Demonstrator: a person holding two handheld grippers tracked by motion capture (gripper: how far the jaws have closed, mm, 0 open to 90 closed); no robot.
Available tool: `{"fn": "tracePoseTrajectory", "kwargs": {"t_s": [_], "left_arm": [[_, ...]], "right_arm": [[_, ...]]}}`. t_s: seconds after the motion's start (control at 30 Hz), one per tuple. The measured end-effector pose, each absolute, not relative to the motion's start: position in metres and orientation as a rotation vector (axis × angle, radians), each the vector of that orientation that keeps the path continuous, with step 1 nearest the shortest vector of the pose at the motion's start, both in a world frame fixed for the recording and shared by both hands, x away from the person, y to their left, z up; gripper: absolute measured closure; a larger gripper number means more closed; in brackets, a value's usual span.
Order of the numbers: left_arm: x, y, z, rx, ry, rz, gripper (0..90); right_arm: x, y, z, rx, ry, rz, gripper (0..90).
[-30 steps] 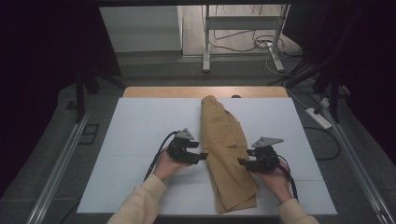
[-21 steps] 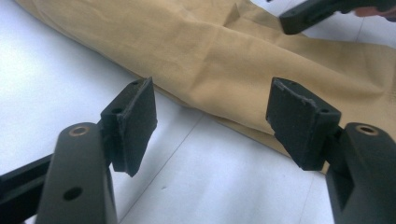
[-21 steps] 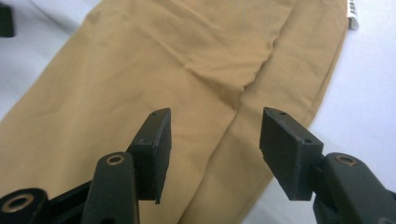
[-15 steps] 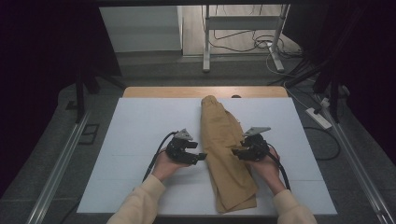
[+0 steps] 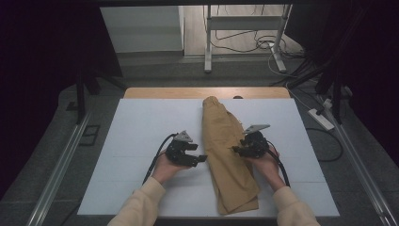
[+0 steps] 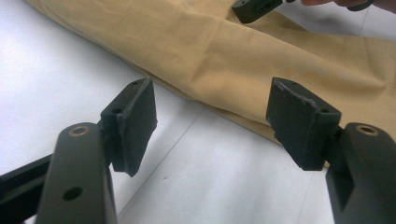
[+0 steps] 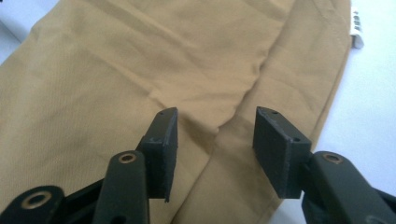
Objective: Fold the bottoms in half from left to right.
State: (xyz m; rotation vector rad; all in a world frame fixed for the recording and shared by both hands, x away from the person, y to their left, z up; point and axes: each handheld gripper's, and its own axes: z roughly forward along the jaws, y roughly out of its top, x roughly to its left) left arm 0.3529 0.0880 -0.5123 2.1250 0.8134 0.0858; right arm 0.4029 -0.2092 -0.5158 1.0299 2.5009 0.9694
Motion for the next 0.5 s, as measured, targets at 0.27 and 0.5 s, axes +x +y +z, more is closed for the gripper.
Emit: {"fn": "tracePoseTrajectory", "kwargs": {"t_s": [0.27,0.5], "left_arm": [[0.3499,0.0932,-0.5119,2.125,0.826,0.099,32.8],[0.3490,0.0958,-0.5114,2.120,0.833,0.107,32.8]], "right_arm": [[0.4041,-0.1994,-0.5180,0.995,2.537,0.950,59.2],[0.4035,-0.1990,-0.5182,0.987,2.543,0.960,79.5]]}}
